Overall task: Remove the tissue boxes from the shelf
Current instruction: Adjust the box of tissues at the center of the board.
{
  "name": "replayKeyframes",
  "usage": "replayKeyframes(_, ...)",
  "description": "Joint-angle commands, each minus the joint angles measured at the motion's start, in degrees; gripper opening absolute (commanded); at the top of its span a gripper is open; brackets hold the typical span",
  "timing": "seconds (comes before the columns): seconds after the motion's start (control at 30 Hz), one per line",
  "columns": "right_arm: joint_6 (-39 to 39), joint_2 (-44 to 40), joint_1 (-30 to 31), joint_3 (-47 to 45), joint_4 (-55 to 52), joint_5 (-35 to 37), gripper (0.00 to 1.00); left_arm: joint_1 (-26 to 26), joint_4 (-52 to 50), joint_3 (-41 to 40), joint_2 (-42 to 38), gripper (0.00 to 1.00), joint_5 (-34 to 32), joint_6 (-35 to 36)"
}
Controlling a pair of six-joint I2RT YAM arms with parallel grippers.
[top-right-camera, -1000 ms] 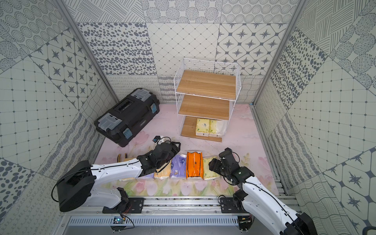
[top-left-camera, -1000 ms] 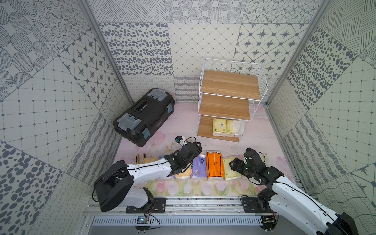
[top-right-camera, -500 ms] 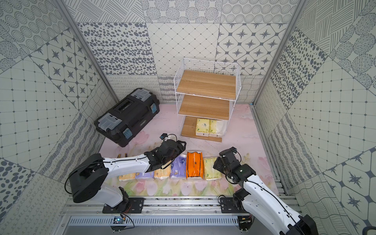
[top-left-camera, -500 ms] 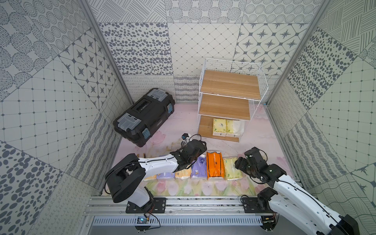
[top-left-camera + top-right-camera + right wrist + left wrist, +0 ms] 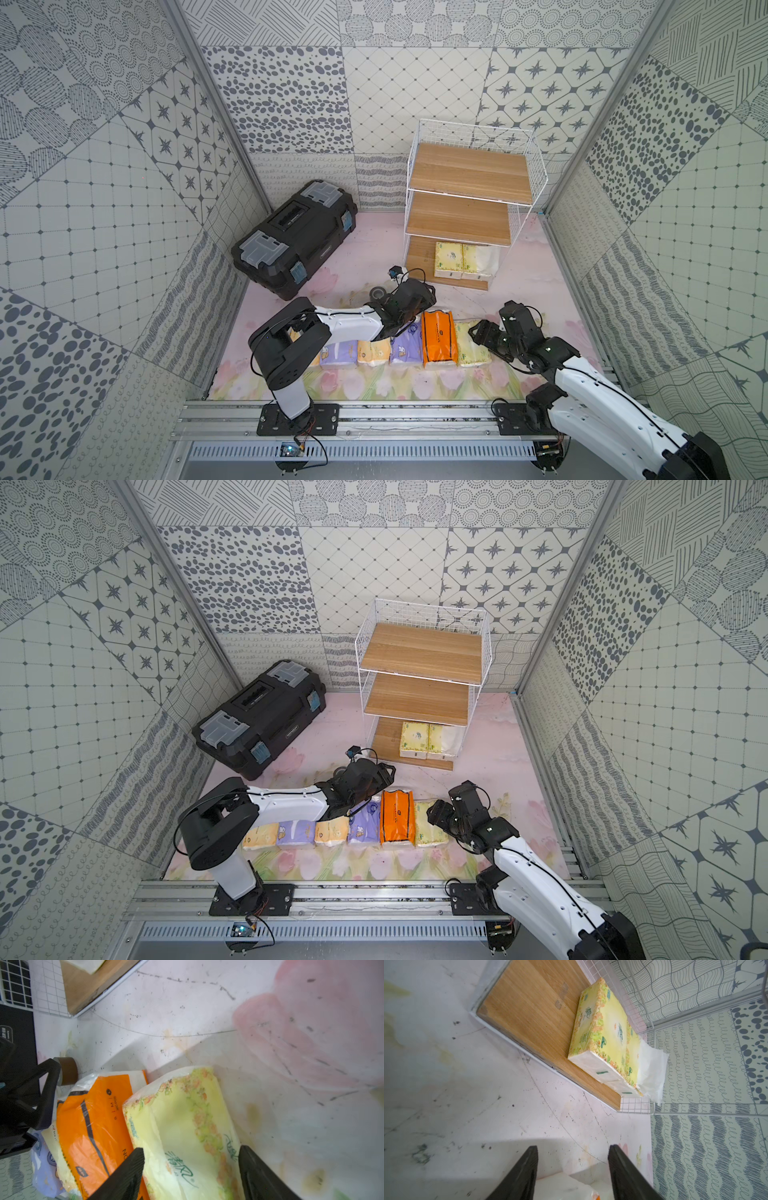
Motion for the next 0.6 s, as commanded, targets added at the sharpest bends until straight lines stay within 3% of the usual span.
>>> replayKeyframes(0.0,1.4,-3.2,-0.2,2.2,-0.9,8.9,0.77,0.1,7.5,4.1,4.4,0.58,-2.2,6.6)
replayKeyframes(0.27,0.2,-11.3,-0.1,4.4,0.2,15.5,0.77,0.1,14.7,10.2,12.1,0.53,-10.8,10.5)
replayKeyframes(0.57,0.3,-13.8,-0.1,4.9,1.1,16.9,0.76,1.8,12.1,17.6,19.2,0.53,-14.7,7.0)
